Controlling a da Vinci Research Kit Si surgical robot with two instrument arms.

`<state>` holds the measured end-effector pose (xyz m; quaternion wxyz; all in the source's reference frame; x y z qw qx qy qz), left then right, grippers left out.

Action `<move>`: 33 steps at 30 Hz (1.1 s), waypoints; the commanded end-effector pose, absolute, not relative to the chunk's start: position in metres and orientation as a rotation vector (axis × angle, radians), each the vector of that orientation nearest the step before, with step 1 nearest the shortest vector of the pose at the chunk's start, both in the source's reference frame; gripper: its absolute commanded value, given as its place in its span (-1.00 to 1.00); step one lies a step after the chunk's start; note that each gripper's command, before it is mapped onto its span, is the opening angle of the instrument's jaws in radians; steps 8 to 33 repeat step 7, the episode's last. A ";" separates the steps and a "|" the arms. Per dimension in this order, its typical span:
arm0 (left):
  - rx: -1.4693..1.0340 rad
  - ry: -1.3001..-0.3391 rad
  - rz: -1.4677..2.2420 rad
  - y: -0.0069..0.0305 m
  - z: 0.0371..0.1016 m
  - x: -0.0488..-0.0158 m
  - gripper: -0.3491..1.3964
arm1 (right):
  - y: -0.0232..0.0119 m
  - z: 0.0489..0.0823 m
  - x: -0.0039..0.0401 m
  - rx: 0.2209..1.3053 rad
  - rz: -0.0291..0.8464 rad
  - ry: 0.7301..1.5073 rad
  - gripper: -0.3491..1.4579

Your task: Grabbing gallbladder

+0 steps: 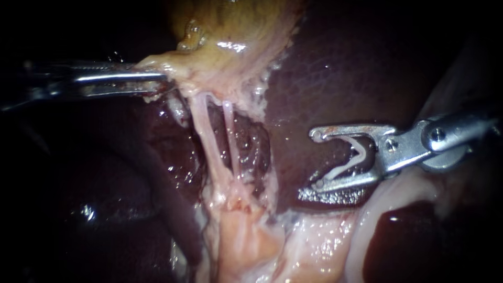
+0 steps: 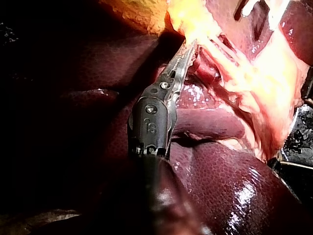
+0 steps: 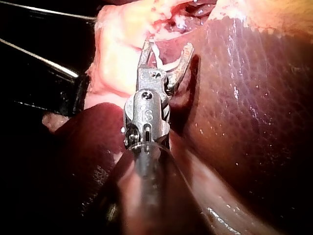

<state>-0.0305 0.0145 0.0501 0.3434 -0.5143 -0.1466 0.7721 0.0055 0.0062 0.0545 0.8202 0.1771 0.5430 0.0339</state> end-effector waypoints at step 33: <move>-1.337 -0.378 2.007 0.0144 0.0504 -0.0308 -1.00 | 0.0062 0.0545 0.0055 0.377 0.073 1.156 -0.06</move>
